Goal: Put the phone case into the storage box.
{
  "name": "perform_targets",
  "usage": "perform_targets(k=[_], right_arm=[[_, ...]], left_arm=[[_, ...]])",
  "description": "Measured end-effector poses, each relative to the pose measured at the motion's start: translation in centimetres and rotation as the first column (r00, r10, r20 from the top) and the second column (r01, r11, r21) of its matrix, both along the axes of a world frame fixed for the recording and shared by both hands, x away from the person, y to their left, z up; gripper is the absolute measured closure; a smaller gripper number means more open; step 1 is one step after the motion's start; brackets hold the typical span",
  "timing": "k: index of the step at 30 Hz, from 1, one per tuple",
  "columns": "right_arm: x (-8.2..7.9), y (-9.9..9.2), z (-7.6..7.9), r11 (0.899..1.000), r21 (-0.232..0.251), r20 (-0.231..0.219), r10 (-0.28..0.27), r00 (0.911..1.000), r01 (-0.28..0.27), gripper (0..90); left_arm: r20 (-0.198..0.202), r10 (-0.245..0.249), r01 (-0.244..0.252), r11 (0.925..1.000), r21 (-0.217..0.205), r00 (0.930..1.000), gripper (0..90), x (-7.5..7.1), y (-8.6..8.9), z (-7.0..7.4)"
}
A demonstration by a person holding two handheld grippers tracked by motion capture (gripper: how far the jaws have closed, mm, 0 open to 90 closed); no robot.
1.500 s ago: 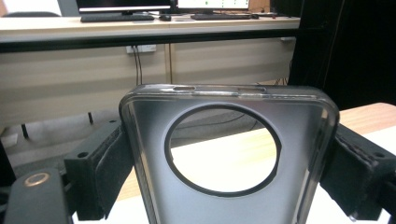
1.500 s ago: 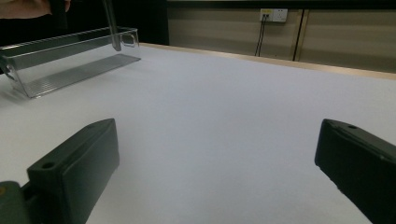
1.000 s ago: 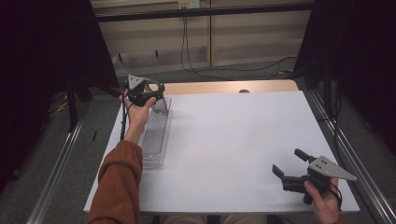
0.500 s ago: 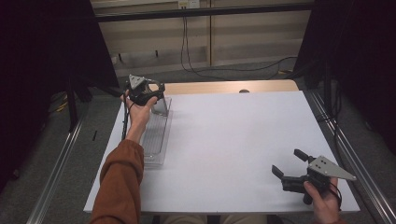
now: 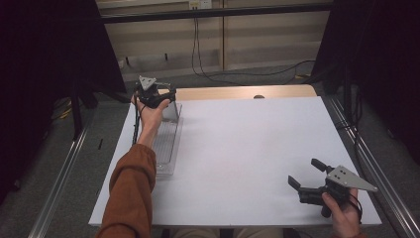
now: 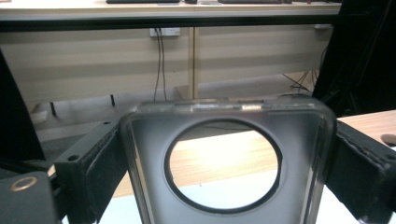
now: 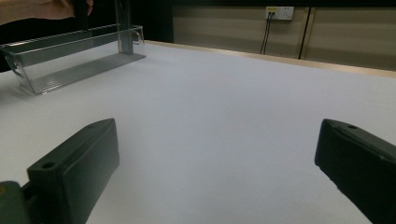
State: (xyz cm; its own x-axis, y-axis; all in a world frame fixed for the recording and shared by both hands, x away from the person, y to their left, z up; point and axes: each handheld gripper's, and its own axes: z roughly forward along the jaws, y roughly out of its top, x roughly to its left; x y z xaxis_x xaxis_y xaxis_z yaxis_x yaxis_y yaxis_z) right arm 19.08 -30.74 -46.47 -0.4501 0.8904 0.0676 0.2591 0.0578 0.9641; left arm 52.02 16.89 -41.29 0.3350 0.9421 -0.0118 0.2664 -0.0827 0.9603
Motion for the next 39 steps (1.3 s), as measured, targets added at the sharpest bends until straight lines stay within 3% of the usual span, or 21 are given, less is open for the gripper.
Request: perform_targets(k=[6, 10, 14, 21, 26, 31, 34, 36, 39], right_arm=[[0.0, 0.0, 0.0, 1.000, -0.001, 0.003, 0.004, 1.0000, -0.004, 0.0], [-0.1, 0.0, 0.0, 1.000, 0.007, -0.007, 0.002, 1.0000, -0.002, 0.0], [0.0, 0.0, 0.0, 1.000, 0.010, -0.003, 0.002, 1.0000, -0.002, 0.0], [0.0, -0.1, 0.0, 1.000, 0.006, -0.007, 0.007, 1.0000, -0.007, 0.0], [0.0, -0.1, 0.0, 1.000, 0.003, -0.005, 0.013, 0.9999, -0.013, 0.0], [0.0, 0.0, 0.0, 1.000, 0.003, -0.003, 0.014, 0.9999, -0.014, 0.0], [0.1, 0.0, -0.1, 1.000, 0.005, -0.005, 0.014, 0.9999, -0.014, 0.0], [0.0, -0.1, -0.1, 1.000, 0.004, -0.007, 0.015, 0.9999, -0.015, 0.0], [0.0, -0.1, -0.1, 1.000, 0.005, -0.008, 0.016, 0.9998, -0.016, 0.0]], left_arm=[[0.009, 0.017, -0.018, 0.9996, 0.023, 0.9998, 8.3, 0.3, -0.4, 0.3], [0.021, -0.005, 0.005, 0.9996, 0.028, 0.9998, 9.5, 0.6, -0.8, 0.1], [0.015, -0.026, 0.025, 0.9976, 0.064, 0.9996, 10.1, 0.8, -1.1, 0.1], [0.019, -0.025, 0.024, 0.9987, 0.046, 0.9995, 9.9, 1.2, -1.5, -0.3], [0.019, -0.013, 0.012, 0.9981, 0.060, 0.9997, 9.5, 1.4, -1.3, -0.3], [0.051, -0.026, 0.025, 0.9995, 0.022, 0.9984, 11.1, 1.7, -1.2, 0.2], [0.041, -0.014, 0.013, 0.9992, 0.038, 0.9990, 11.7, 1.8, -1.2, 0.3], [0.046, -0.036, 0.035, 0.9990, 0.027, 0.9983, 11.3, 1.9, -1.3, 0.2], [0.047, -0.058, 0.055, 0.9974, 0.045, 0.9972, 8.4, 1.9, -1.4, 0.2]])
